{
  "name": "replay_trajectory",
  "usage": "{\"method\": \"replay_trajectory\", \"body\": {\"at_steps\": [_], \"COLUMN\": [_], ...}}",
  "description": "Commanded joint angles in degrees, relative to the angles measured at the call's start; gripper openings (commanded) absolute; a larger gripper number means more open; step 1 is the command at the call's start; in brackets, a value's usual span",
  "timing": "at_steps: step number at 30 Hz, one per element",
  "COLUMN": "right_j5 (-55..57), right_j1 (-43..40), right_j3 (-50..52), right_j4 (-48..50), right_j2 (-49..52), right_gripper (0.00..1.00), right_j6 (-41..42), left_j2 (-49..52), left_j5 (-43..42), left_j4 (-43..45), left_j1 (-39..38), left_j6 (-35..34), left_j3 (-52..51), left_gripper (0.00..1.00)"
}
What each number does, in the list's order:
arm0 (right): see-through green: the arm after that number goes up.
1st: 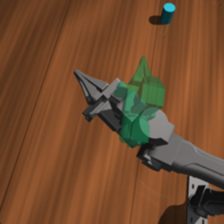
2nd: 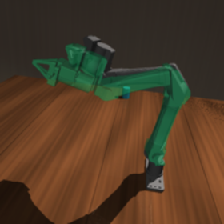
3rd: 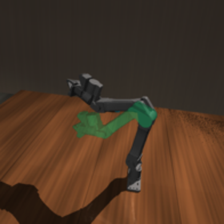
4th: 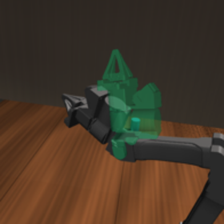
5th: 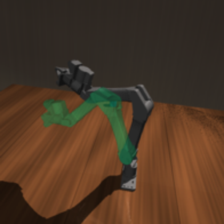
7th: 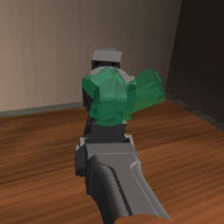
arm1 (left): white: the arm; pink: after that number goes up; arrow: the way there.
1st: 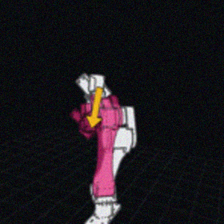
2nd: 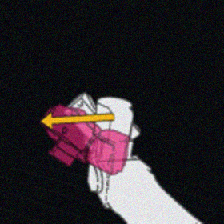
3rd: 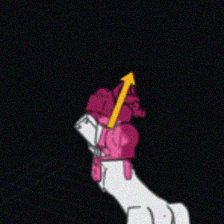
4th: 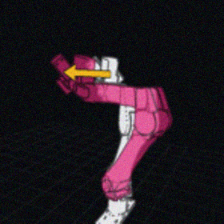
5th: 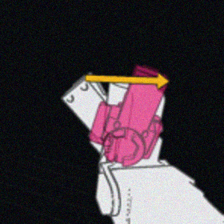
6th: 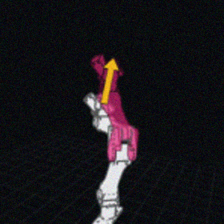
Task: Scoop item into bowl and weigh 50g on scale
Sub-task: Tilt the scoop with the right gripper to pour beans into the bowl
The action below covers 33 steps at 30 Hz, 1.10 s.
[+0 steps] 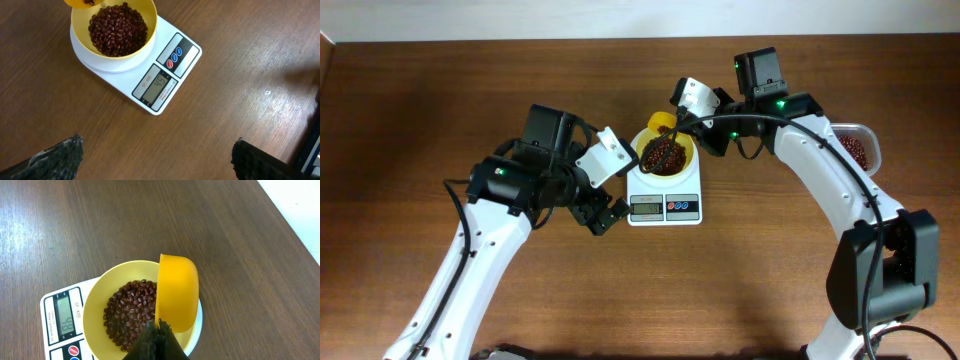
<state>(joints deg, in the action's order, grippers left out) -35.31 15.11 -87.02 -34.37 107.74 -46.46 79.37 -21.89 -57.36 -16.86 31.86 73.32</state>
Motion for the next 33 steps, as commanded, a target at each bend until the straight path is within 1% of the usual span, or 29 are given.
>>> {"method": "replay_trajectory", "body": {"at_steps": [1, 33], "right_j5": [0.04, 1.53], "right_j1": [0.26, 0.24], "right_j3": [-1.16, -1.16], "right_j4": [0.13, -0.68], "right_j2": [-0.63, -0.55], "right_gripper": [0.04, 0.04], "right_j6": [-0.26, -0.28], "left_j2": [-0.48, -0.48], "left_j5": [-0.83, -0.83], "left_j4": [0.11, 0.11], "left_j1": [-0.02, -0.02], "left_j6": [-0.35, -0.35], "left_j3": [-0.44, -0.44], "left_gripper": [0.99, 0.99]}}
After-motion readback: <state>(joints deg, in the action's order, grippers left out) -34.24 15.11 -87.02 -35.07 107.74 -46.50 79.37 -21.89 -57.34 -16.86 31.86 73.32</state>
